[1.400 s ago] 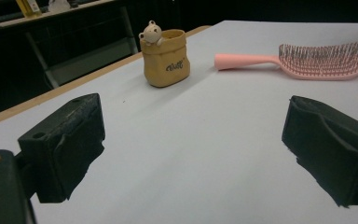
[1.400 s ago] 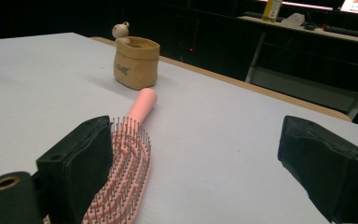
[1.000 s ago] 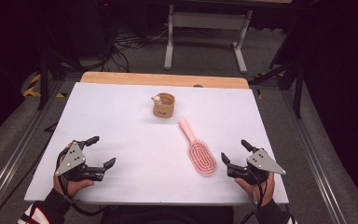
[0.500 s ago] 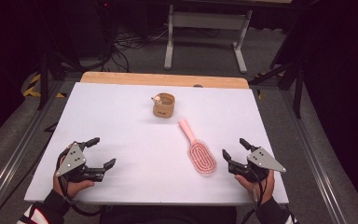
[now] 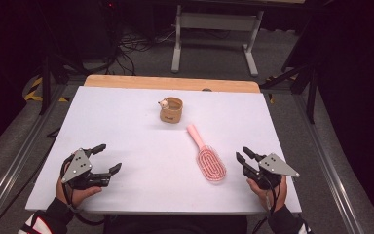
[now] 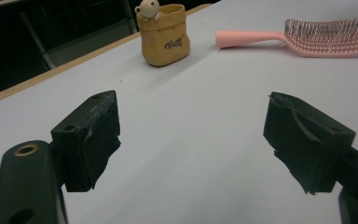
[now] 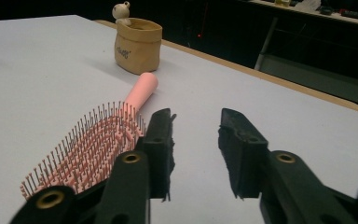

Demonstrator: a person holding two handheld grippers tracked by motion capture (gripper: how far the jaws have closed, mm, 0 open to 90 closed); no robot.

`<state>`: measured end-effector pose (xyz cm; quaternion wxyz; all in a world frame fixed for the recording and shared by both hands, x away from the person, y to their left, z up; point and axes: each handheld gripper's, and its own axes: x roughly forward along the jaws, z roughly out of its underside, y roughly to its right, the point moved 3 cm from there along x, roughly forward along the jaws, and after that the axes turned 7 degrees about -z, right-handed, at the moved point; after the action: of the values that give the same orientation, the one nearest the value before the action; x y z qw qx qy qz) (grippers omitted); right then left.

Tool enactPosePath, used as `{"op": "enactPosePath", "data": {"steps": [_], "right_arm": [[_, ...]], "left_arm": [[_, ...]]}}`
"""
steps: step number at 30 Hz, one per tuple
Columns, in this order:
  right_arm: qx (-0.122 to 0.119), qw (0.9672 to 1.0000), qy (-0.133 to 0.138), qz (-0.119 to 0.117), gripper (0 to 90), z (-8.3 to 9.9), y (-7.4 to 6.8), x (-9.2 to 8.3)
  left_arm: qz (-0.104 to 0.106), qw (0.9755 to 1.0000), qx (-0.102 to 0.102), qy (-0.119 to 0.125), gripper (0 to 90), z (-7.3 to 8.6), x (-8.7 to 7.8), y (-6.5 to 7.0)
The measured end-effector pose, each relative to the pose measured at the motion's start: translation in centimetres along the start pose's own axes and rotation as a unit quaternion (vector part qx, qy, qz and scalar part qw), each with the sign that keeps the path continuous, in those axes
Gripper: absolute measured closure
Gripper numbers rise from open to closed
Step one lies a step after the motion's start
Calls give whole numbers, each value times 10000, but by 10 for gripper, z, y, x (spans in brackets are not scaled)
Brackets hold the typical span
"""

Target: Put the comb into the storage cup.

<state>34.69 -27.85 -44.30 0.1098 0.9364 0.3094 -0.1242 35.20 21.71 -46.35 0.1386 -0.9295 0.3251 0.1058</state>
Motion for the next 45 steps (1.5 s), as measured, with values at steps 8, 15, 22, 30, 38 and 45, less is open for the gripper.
{"op": "enactPosePath", "data": {"steps": [8,15,22,30,38,45], "right_arm": [[284,9991,57,-299,860,-6,6,1],[65,9983,-63,-580,900,-13,7,11],[-68,9932,-219,-1146,900,-31,19,34],[-738,9837,-843,-1407,900,-55,16,87],[-1248,9644,-1389,-1872,900,-71,-10,129],[-1441,9489,-1802,-2153,900,-73,-22,158]], "left_arm": [[38,10000,19,5,173,0,0,0],[34,10000,15,8,160,0,1,1],[39,10000,34,2,160,-1,2,2],[44,10000,63,-27,144,0,2,3],[57,10000,45,8,104,0,2,4],[105,9999,85,-37,104,1,3,4]]}}
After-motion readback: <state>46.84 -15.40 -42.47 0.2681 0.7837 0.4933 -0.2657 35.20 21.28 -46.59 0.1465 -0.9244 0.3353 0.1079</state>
